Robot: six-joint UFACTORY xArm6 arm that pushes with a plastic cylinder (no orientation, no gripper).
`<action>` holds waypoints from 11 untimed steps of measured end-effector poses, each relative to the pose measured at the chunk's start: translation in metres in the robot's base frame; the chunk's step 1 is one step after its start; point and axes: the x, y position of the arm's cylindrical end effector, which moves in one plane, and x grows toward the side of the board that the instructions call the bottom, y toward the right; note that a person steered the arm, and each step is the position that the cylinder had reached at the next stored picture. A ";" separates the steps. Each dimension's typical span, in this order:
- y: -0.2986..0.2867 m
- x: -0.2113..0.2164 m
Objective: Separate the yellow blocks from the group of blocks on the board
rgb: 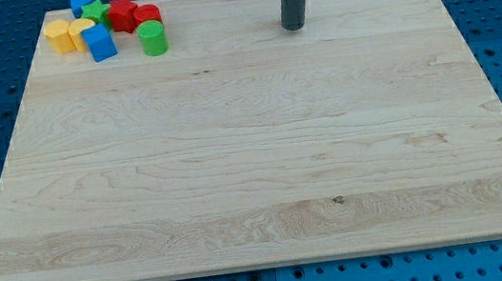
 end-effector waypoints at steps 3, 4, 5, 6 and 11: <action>-0.014 0.003; -0.086 0.033; -0.144 0.074; -0.228 0.092; -0.381 0.010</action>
